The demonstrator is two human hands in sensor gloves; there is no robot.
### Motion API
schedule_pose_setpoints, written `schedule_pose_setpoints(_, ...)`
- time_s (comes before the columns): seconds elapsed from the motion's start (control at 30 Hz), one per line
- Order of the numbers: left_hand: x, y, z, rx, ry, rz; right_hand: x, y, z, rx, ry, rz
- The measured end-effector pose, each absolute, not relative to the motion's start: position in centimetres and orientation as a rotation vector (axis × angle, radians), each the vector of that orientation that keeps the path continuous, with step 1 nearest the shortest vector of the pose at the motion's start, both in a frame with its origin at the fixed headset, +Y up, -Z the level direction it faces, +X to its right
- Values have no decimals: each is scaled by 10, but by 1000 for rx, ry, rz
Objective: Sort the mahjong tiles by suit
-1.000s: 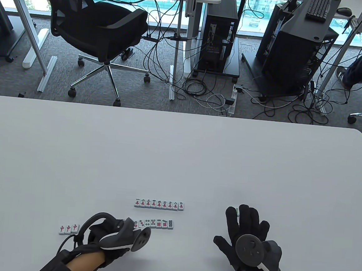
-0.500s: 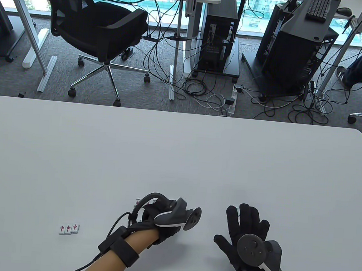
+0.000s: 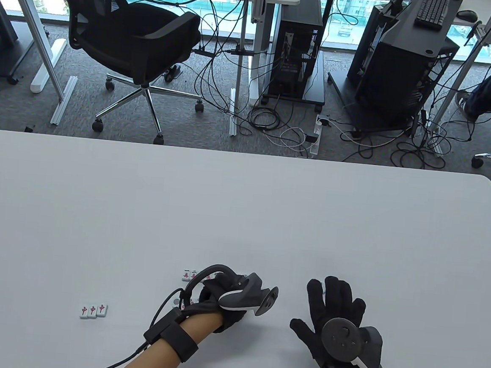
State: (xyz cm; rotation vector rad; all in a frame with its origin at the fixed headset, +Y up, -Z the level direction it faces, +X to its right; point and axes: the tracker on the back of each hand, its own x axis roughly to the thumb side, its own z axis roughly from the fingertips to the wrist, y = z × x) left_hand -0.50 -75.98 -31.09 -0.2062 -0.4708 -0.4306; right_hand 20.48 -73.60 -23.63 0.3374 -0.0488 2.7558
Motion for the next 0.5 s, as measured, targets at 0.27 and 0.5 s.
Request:
schedule_pose_setpoints(0.27,-21,-748,-298,-115,-503,-425,205,-736,-236,331,-49,2765)
schedule_pose_setpoints(0.5,-79,-717,-281,-139,-441,-359,206,-736,-237,322,-45,2778)
